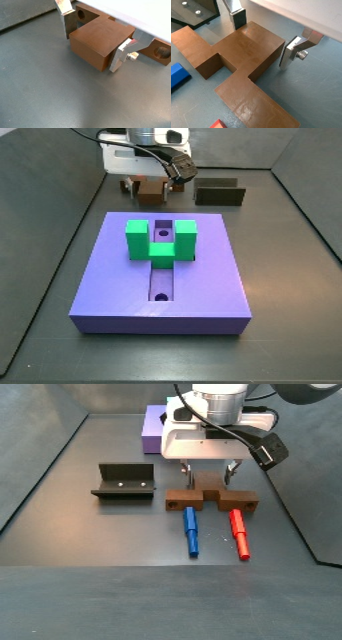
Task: Pick up the brown object. Move up. Place the brown object on the fixture. Regrasp the brown object. Move to above the board. Insert the brown object.
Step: Pick up the brown object.
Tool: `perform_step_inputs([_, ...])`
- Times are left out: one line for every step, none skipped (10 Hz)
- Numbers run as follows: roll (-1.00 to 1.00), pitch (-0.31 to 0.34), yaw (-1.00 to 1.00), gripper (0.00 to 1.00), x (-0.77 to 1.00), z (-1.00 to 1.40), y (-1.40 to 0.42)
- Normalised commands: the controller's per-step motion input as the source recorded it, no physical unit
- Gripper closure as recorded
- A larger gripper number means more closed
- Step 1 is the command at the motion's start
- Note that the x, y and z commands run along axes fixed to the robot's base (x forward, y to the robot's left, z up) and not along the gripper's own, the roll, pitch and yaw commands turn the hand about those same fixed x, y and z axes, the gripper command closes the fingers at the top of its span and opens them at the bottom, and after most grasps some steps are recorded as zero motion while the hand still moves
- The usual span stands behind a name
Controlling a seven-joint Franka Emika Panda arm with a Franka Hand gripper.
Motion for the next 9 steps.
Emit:
perform_step_inputs([0.0, 0.0, 0.0, 1.0, 0.0, 0.0, 0.0])
perform_step_inputs([0.0, 0.0, 0.0, 1.0, 0.0, 0.0, 0.0])
perform_step_inputs([0.0, 0.0, 0.0, 1.0, 0.0, 0.0, 0.0])
perform_step_inputs([0.0, 0.0, 0.0, 1.0, 0.0, 0.0, 0.0])
perform_step_inputs([0.0, 0.0, 0.0, 1.0, 0.0, 0.0, 0.0])
perform_step_inputs([0.0, 0.0, 0.0, 1.0, 0.0, 0.0, 0.0])
perform_step_inputs([0.0, 0.0, 0.0, 1.0, 0.0, 0.0, 0.0])
perform_step_inputs([0.0, 0.0, 0.0, 1.0, 0.0, 0.0, 0.0])
perform_step_inputs([0.0, 0.0, 0.0, 1.0, 0.0, 0.0, 0.0])
